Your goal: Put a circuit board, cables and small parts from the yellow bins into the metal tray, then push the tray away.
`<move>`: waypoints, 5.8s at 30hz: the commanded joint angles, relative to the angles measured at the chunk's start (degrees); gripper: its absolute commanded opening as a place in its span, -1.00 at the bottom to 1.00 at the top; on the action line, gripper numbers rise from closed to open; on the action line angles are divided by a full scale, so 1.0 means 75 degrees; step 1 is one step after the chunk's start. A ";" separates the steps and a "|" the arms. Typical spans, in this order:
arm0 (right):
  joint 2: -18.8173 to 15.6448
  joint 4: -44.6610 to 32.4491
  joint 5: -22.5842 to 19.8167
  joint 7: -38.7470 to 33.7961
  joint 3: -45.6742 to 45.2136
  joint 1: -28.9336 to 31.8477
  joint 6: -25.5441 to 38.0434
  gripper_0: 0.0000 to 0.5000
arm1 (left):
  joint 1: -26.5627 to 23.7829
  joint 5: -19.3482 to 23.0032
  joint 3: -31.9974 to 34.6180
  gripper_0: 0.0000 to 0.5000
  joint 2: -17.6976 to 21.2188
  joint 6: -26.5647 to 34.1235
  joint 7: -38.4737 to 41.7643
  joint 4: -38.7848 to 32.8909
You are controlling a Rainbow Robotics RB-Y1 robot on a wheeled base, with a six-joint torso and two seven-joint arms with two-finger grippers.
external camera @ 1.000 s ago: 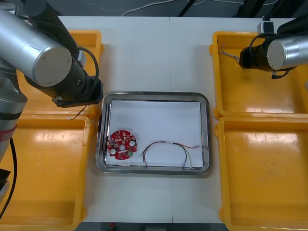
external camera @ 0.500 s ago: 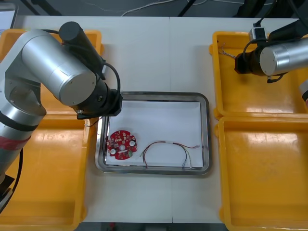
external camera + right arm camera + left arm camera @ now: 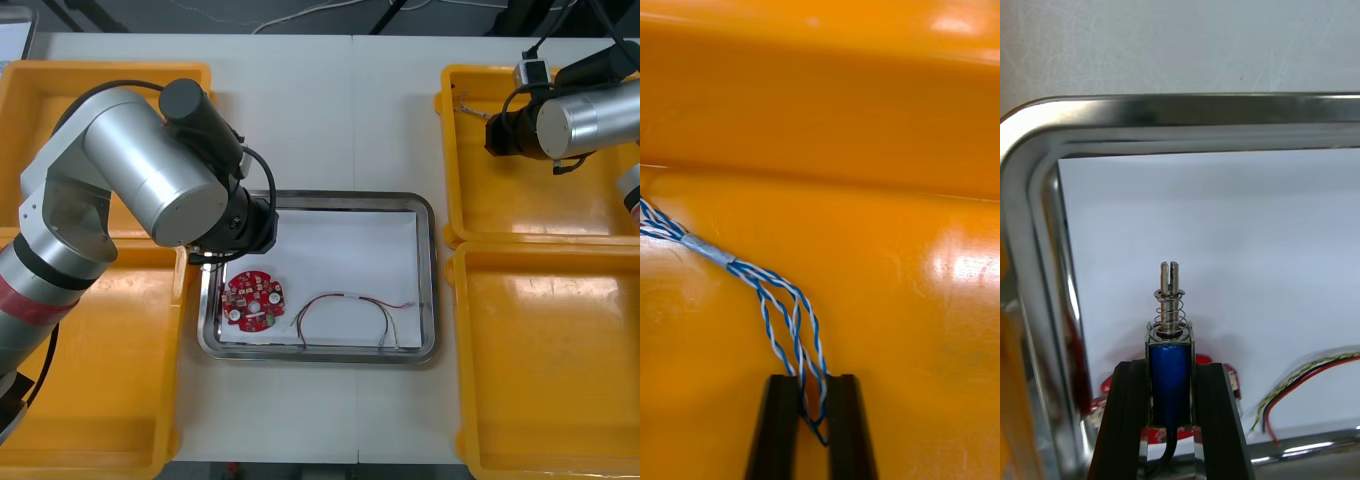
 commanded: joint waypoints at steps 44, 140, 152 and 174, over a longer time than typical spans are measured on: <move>-0.0445 -0.2693 -0.1422 0.3826 -0.2505 0.0301 0.5881 -1.00 | -0.0011 -0.1106 -0.0887 -1.00 -0.0122 -0.1679 0.0737 0.1383; -0.1183 -0.1451 -0.2195 0.8431 0.0144 0.0512 0.2939 1.00 | -0.1745 0.0066 0.3284 0.85 0.1202 0.1808 -0.4266 0.1875; -0.1113 -0.1181 -0.2183 0.8490 0.0190 0.0512 0.2857 1.00 | -0.1042 0.0078 0.4679 0.86 0.1624 0.1808 -0.5591 0.1992; -0.1312 -0.1205 -0.2230 0.8689 -0.0021 0.0114 0.3291 -1.00 | -0.0902 0.0336 0.4773 0.88 0.0909 0.1368 -0.7958 0.2015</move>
